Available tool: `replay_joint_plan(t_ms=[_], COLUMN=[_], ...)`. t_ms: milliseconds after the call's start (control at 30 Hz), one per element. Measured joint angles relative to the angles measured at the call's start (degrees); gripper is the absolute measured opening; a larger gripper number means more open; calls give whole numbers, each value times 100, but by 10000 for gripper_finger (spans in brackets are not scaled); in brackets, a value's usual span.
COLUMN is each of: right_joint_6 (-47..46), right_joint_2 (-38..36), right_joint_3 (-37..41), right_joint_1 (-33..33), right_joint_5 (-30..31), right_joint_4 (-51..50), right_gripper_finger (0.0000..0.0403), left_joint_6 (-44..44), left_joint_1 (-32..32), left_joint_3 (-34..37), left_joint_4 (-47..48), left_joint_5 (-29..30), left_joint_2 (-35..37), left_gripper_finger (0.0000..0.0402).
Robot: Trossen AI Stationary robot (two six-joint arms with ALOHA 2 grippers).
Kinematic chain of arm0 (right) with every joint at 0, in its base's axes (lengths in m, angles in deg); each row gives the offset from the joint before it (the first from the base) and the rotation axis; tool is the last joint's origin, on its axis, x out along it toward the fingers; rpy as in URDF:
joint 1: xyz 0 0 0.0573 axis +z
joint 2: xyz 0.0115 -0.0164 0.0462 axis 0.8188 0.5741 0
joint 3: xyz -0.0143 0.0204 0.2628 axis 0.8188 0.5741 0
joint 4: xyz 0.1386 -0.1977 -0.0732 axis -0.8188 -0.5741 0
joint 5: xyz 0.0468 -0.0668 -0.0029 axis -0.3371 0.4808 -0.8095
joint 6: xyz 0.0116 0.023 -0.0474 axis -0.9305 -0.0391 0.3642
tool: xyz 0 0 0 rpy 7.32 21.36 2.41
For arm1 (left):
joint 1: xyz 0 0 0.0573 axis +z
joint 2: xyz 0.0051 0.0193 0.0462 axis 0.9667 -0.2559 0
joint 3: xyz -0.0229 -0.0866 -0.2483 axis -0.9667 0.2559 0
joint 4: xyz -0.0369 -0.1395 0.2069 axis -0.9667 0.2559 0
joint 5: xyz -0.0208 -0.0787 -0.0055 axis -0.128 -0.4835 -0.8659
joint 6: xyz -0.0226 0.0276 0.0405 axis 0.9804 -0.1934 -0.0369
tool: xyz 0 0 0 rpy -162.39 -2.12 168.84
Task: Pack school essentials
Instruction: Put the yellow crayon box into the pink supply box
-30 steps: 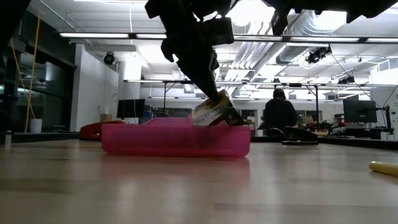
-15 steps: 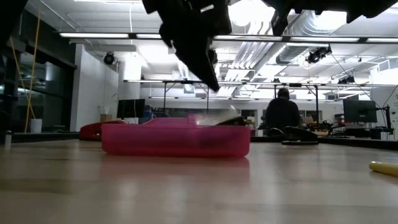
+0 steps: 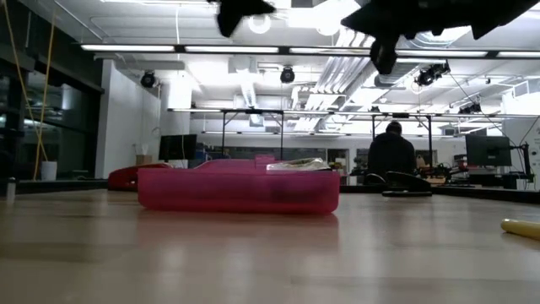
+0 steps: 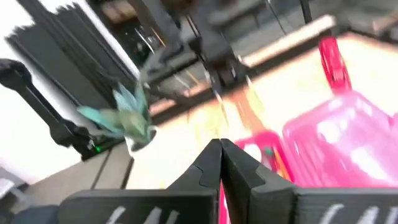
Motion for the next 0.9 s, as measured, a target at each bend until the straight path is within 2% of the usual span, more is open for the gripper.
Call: replay_joint_plan(t_ms=[100, 233, 300, 400, 533, 700, 900], right_joint_6=[-214, -540, -819, -972, -790, -479, -351], right_joint_2=[277, 825, 1169, 1702, 2357, 3132, 3777], right_joint_3=[0, -2, -2, -204, -887, -1746, -2344], right_joint_1=[57, 228, 322, 468, 548, 511, 428], right_joint_5=[15, 344, 593, 838, 1028, 1198, 1364], right_joint_4=[-122, -167, -203, -606, -1858, -3118, -3403], right_gripper_finger=[0, 0, 0, 0, 0, 0, 0], left_joint_6=[432, 924, 1091, 1230, 1399, 1318, 1348], left_joint_1=[-217, -608, -788, -973, -1073, -1071, -1071], left_joint_3=[1201, 2687, 3256, 3820, 4130, 4128, 4128], left_joint_4=[-1538, -3222, -3752, -4057, -4033, -4018, -3968], left_joint_5=[223, 974, 1412, 1943, 2356, 2391, 2376], left_joint_2=[858, 1854, 2245, 2718, 3087, 3143, 3141], left_gripper_finger=[135, 100, 72, 19, 8, 2, 1])
